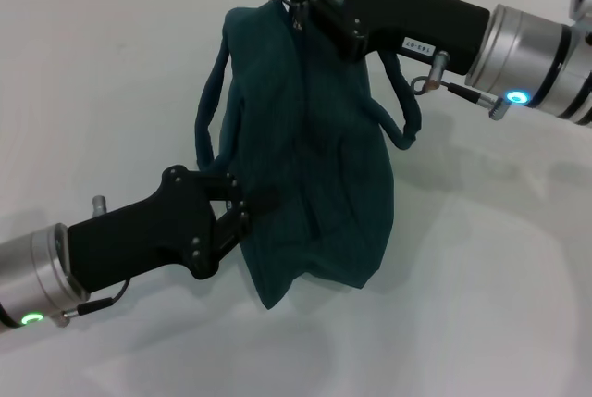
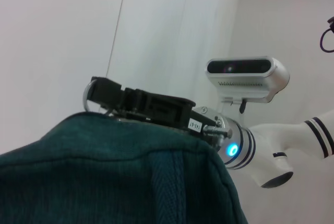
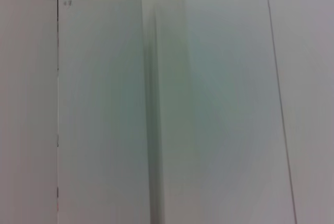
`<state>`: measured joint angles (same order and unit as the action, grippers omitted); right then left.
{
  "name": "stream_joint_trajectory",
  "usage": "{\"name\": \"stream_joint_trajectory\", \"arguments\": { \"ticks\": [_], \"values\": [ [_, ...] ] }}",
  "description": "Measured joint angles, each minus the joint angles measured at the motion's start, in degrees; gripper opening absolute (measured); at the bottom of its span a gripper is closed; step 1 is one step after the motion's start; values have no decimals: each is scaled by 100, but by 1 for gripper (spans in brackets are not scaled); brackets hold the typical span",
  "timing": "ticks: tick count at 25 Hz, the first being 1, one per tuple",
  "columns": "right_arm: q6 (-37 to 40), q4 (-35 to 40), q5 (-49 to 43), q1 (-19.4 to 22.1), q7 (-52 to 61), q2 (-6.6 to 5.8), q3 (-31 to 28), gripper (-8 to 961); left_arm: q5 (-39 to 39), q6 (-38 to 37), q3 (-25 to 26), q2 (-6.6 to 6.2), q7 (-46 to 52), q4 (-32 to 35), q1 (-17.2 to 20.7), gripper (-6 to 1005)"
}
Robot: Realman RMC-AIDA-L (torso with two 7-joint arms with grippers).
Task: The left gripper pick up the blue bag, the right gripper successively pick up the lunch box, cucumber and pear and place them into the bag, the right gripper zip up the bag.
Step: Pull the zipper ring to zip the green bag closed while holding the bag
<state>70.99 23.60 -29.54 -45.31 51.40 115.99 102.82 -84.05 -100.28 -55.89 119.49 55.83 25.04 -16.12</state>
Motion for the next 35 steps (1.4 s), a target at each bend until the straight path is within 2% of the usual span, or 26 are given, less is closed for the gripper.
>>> {"name": "stream_joint_trajectory", "arguments": {
  "ticks": [13,26,32,35],
  "values": [
    [-158,59,13,-90,357,-27,39,6,45,-119,-21,-2,-159,-16,31,67],
    [-852,30,0,-102,300,6,36,6,3,-316,3,-14,-343,-39,120,65],
    [-1000,81,36,-49,251,10,36,6,89,-110,476,-3,-361,-186,176,64],
    [-999,223,43,104,237,9,36,6,94,42,726,3,-338,-284,162,63]
  ]
}}
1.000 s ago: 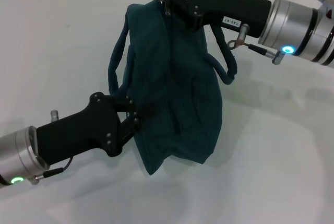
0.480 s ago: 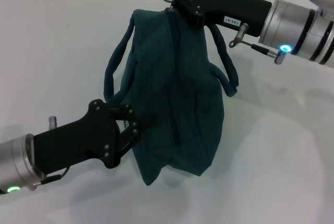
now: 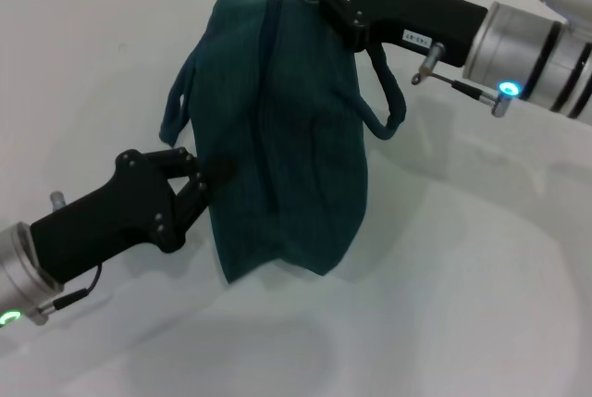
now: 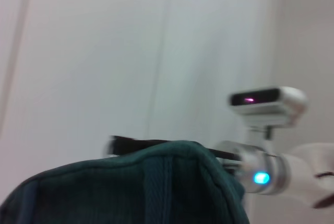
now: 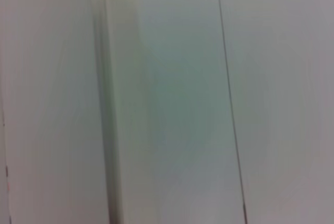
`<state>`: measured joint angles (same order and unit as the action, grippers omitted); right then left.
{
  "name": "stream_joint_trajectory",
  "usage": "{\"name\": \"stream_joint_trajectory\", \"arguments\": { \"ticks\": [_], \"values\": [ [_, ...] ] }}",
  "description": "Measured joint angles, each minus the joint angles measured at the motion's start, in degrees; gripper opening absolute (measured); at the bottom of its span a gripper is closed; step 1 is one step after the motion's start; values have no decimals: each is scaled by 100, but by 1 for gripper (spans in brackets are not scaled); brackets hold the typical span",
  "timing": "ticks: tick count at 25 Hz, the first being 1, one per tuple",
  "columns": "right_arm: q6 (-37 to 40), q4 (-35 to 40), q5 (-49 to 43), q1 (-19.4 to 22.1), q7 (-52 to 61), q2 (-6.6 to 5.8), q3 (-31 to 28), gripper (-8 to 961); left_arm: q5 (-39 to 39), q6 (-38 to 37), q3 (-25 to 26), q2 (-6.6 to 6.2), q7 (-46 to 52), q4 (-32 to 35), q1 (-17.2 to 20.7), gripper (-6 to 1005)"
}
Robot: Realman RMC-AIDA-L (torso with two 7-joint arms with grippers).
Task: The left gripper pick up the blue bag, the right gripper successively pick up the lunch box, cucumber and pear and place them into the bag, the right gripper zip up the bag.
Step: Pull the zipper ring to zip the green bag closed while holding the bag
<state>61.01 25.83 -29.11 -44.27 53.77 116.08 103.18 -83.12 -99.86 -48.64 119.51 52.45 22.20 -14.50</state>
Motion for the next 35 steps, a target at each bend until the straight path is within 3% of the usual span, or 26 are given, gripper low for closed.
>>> {"name": "stream_joint_trajectory", "arguments": {
  "ticks": [8,15,26,35],
  "values": [
    [42,883,-11,950,-275,-35,-83,7,120,298,48,8,-4,-66,-41,61],
    [422,1126,-50,1375,-358,-53,-208,6,459,326,53,11,-1,-105,58,117],
    [612,1522,-26,1814,-561,-51,-240,9,962,444,57,4,42,-147,171,480],
    [613,1508,-43,1873,-623,-54,-385,15,1463,260,65,-30,124,-97,187,818]
  ]
}}
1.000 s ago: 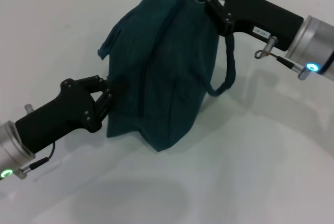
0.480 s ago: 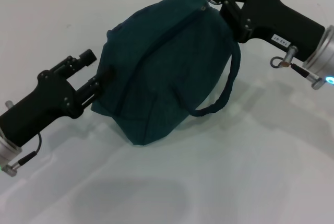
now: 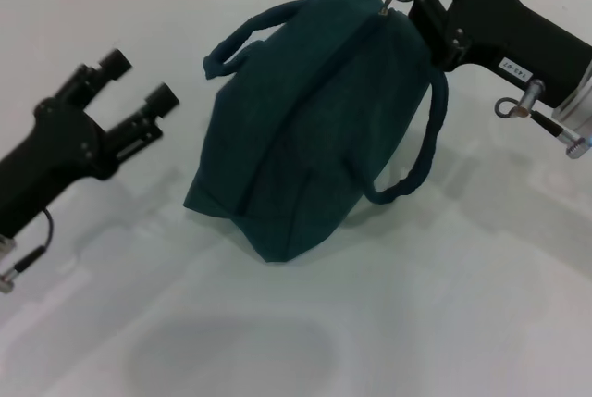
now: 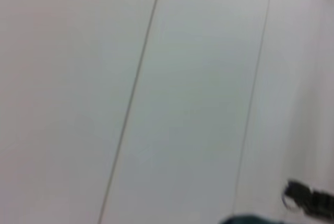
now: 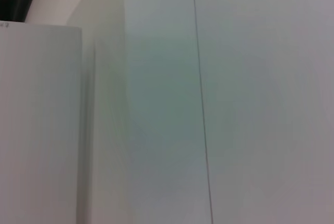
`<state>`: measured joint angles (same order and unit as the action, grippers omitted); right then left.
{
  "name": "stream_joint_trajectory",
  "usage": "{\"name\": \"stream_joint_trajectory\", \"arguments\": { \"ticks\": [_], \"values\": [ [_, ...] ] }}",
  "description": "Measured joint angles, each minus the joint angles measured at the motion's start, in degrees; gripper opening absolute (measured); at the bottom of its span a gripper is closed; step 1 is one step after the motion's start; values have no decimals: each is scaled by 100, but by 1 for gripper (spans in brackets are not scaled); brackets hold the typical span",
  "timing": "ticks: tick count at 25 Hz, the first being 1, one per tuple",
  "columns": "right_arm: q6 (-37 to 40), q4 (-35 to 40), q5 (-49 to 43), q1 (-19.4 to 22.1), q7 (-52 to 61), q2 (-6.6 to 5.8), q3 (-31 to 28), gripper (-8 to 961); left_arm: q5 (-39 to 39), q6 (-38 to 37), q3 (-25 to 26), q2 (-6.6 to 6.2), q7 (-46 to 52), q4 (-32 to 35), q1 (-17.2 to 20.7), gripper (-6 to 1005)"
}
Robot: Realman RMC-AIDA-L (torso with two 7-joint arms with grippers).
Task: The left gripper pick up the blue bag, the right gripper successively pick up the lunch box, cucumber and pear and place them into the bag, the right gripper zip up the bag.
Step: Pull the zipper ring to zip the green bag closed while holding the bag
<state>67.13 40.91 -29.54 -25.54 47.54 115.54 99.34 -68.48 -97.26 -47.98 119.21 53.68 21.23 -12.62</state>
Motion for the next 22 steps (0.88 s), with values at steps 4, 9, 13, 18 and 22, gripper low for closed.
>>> {"name": "stream_joint_trajectory", "arguments": {
  "ticks": [4,9,13,18,22],
  "values": [
    [-12,-17,-8,-44,0,-3,-10,17,158,101,311,-75,582,215,-75,878],
    [-17,-94,-16,-151,0,-14,-12,20,-174,455,427,-277,1989,1270,-256,886],
    [16,-199,-22,-218,-2,-15,-12,22,-813,643,429,-457,3418,2261,-492,878],
    [23,-266,-23,-254,-35,-14,-57,25,-1898,693,428,-603,5081,3776,-833,869],
    [39,-380,-29,-345,-37,-14,-170,28,-2733,563,224,-574,6196,5035,-1058,861]
  ]
}}
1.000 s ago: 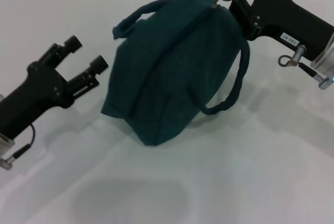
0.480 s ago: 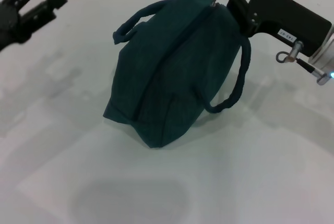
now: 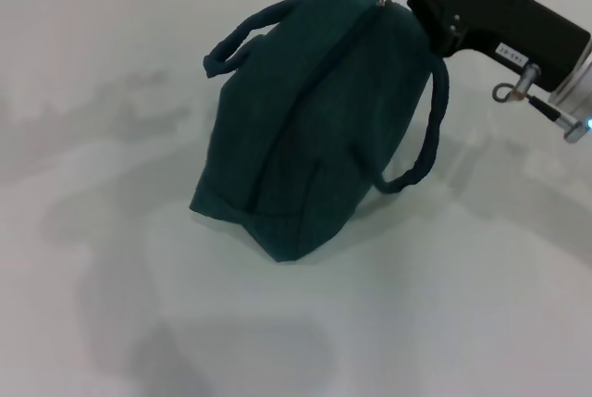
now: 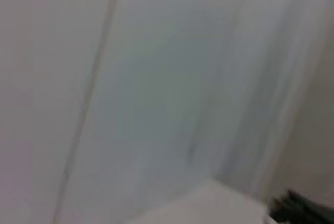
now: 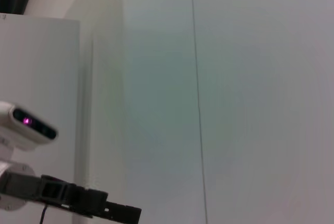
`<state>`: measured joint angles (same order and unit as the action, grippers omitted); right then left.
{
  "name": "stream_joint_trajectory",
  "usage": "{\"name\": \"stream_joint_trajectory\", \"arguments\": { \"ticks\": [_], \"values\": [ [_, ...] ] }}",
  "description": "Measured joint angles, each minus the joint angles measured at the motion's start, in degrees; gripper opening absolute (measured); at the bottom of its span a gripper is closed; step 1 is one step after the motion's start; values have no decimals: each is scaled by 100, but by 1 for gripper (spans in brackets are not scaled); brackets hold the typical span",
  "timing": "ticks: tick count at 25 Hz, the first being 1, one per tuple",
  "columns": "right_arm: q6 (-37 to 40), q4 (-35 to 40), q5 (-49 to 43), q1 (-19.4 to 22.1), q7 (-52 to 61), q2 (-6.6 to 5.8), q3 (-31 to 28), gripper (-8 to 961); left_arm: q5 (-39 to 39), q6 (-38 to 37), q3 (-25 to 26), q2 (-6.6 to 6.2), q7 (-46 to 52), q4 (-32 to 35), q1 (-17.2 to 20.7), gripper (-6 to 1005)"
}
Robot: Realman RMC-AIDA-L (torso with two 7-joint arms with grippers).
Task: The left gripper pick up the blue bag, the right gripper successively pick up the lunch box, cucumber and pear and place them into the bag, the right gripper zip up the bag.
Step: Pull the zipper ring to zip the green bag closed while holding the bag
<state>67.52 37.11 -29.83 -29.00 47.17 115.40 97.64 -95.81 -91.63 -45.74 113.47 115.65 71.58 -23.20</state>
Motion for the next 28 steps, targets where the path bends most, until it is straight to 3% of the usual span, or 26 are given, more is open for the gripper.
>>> {"name": "stream_joint_trajectory", "arguments": {
  "ticks": [8,14,18,28],
  "values": [
    [26,-301,1,-332,6,0,-53,33,-857,-98,-1208,102,1561,2050,-76,846],
    [1,-442,28,-502,2,4,-60,36,-1172,-218,-1553,436,2070,3025,62,835],
    [0,-570,31,-595,0,14,-113,39,-1452,-263,-1657,561,2328,3255,141,827],
    [24,-592,22,-673,-14,13,-123,44,-1943,70,-2364,608,2493,2904,179,809]
  ]
}}
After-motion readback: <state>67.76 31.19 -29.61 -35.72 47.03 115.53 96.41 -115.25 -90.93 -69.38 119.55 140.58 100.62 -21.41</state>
